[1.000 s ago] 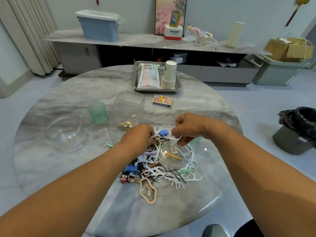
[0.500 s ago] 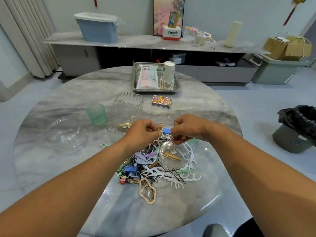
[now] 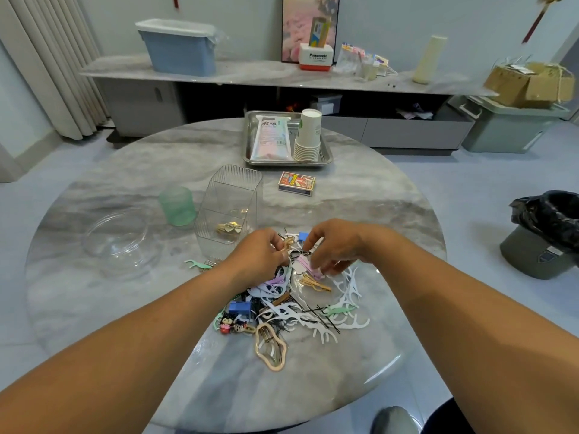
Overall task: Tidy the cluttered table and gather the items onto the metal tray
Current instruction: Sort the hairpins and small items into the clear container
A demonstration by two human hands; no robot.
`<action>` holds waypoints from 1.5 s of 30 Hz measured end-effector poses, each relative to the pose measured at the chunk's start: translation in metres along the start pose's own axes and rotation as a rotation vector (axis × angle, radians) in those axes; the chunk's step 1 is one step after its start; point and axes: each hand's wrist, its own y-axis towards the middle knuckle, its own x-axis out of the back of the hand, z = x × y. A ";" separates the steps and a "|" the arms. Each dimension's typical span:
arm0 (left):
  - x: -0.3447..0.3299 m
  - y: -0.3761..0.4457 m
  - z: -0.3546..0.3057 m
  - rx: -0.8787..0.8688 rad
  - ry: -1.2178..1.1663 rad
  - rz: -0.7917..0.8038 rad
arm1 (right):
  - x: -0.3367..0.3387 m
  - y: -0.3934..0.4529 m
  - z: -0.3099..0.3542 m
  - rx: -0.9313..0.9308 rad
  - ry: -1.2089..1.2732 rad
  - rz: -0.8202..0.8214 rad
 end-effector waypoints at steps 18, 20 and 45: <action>0.031 -0.008 -0.026 -0.049 -0.171 -0.167 | 0.012 -0.004 0.026 0.148 0.090 -0.194; 0.046 -0.008 -0.031 -0.067 -0.215 -0.239 | 0.020 -0.006 0.036 0.238 0.352 -0.261; 0.114 0.009 0.012 -0.048 0.001 -0.555 | -0.035 0.028 0.085 0.294 0.127 -0.704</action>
